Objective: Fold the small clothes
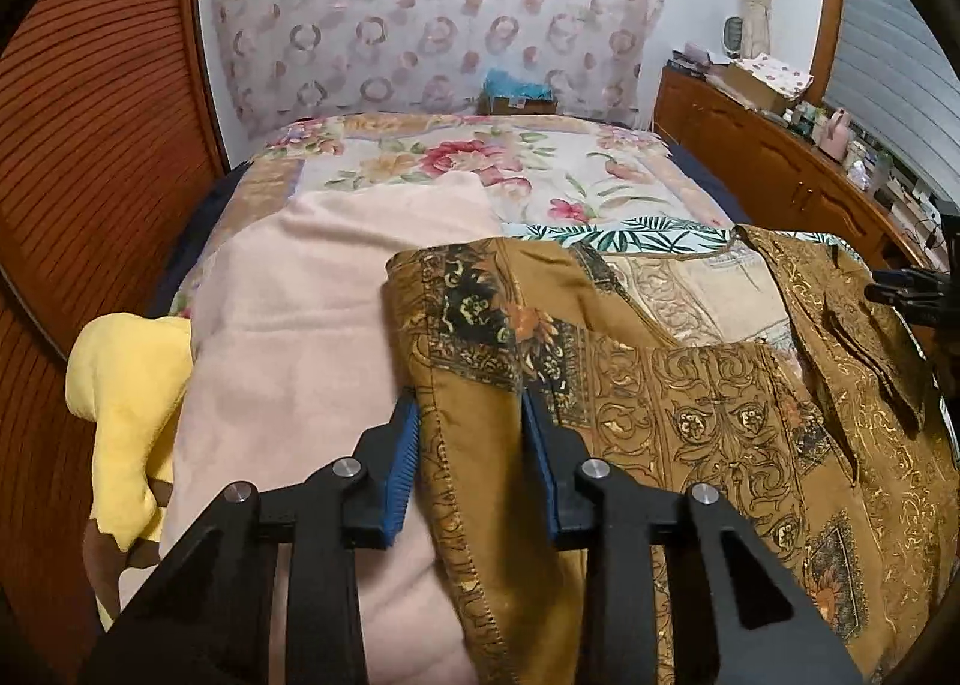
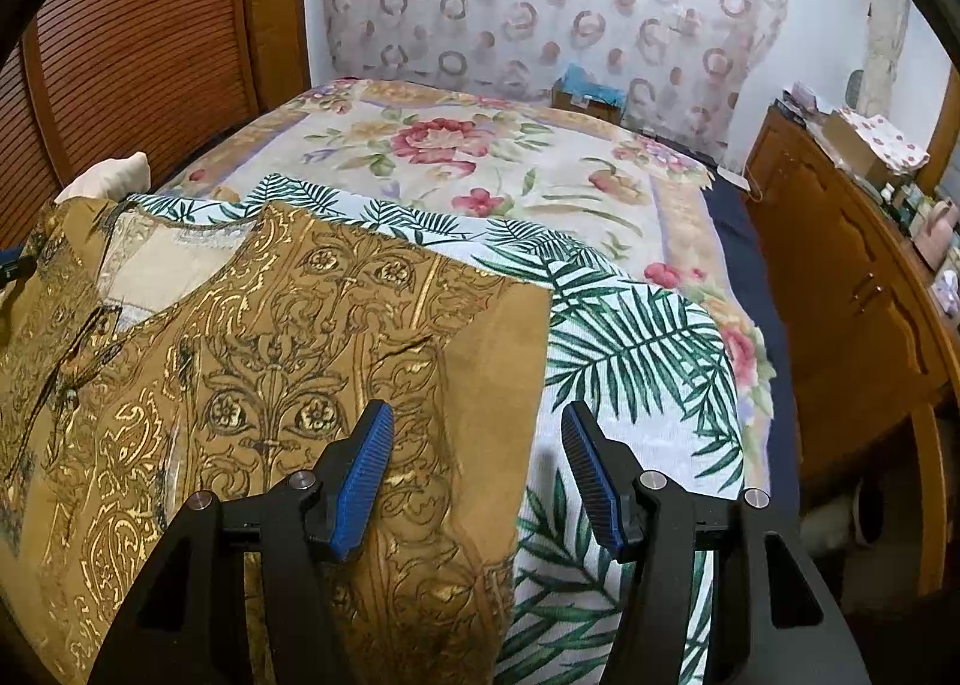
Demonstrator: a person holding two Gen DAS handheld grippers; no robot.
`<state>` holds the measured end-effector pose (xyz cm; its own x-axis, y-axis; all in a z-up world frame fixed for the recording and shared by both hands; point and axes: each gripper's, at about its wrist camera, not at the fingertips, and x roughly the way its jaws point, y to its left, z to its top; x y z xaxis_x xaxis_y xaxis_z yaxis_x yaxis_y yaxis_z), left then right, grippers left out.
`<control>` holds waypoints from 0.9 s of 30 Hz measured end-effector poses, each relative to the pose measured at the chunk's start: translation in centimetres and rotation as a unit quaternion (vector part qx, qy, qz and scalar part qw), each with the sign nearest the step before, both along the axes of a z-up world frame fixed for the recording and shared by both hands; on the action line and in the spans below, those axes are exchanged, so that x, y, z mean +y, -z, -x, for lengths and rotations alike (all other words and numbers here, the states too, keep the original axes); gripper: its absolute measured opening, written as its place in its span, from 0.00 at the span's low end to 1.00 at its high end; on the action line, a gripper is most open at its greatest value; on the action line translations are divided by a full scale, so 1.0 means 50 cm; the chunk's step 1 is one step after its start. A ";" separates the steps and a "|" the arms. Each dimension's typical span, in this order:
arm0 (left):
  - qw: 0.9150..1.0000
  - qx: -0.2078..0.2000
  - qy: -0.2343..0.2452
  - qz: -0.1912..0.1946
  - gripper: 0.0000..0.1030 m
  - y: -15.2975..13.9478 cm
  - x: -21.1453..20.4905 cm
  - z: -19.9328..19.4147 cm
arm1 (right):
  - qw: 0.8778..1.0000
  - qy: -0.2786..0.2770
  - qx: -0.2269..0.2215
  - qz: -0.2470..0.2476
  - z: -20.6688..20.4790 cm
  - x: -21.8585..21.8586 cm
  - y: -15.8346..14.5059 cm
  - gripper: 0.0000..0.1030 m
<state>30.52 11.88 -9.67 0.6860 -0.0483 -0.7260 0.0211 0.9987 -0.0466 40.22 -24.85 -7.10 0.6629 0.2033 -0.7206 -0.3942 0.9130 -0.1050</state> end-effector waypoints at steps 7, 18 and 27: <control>1.000 0.011 -0.008 -0.001 0.32 0.006 0.008 -0.016 | 1.000 0.004 0.012 -0.004 -0.017 -0.008 0.017 0.59; 0.999 -0.044 0.021 0.011 0.06 -0.046 -0.038 0.029 | 0.999 -0.005 0.036 -0.023 -0.034 -0.020 0.024 0.58; 0.996 -0.081 0.036 0.028 0.05 -0.094 -0.060 0.088 | 0.999 -0.032 0.002 -0.026 0.019 0.006 -0.001 0.05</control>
<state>26.12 8.89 -4.97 0.7874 -0.1392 -0.6005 0.1046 0.9902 -0.0924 39.27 -24.56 -7.06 0.6447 0.2828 -0.7102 -0.4527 0.8898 -0.0566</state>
